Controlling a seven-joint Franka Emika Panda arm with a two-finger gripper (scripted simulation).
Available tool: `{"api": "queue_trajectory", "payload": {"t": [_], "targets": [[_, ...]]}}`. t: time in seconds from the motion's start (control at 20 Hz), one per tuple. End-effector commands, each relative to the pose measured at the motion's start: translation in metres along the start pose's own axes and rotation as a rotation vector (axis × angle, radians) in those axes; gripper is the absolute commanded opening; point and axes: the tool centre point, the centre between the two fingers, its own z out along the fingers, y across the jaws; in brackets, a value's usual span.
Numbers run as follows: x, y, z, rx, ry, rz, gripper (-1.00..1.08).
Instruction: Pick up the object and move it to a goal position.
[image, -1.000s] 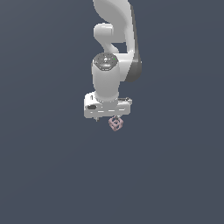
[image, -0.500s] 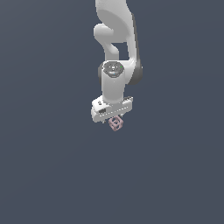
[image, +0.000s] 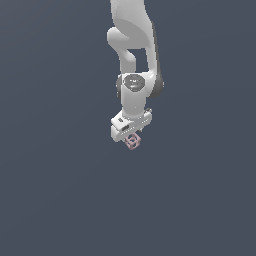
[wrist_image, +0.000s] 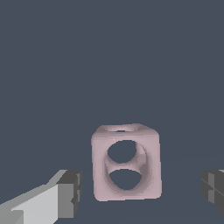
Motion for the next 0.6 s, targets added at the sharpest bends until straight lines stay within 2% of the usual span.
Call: {"api": "queue_trajectory", "payload": {"t": [0.0, 0.55], "targets": [[-0.001, -0.004, 0.003, 0.0, 0.002, -0.03, 1.0], [-0.002, -0.006, 0.014, 0.001, 0.002, -0.047, 1.0]]}}
